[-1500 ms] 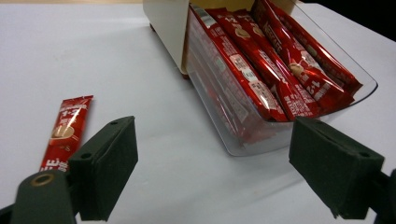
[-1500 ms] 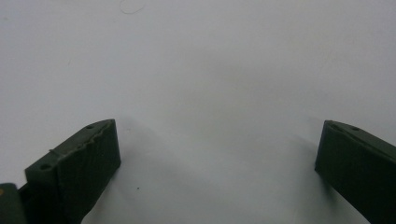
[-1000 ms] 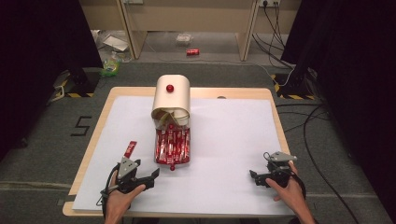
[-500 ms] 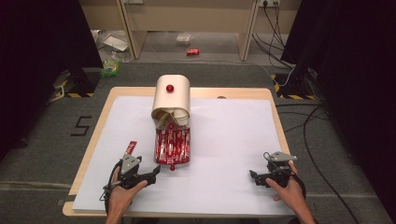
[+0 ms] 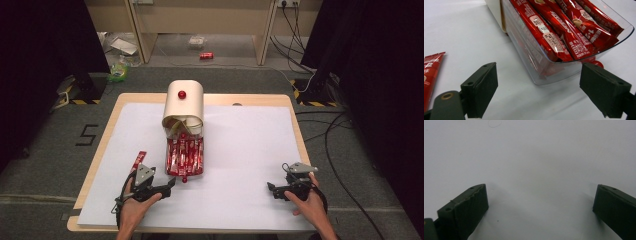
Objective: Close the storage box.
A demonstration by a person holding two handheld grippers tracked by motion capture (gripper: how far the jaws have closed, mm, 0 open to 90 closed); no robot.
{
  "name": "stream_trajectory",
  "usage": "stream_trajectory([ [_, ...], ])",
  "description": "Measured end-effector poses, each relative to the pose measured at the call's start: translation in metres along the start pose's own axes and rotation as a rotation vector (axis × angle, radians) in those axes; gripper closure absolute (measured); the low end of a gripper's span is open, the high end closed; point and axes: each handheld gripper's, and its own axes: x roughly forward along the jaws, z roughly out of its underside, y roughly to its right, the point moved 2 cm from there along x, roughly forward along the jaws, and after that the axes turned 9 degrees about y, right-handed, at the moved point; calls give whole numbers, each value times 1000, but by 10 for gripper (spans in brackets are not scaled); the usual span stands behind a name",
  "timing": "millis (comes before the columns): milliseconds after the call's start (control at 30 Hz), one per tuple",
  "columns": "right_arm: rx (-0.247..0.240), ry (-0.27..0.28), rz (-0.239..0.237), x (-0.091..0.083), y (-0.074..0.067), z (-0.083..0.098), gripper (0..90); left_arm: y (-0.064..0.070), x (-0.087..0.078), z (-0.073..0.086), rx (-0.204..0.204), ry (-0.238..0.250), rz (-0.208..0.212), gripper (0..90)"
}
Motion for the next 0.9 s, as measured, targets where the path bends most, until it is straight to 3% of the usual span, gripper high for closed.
stream_trajectory([
  [467,1,0,0,0,0,0,5,2,7,-2,30,-14,-3,127],
  [667,1,0,0,0,0,0,5,3,12,-8,40,2,-8,131],
  [900,0,0,0,0,0,0,5,1,17,-14,17,30,-5,141],
])
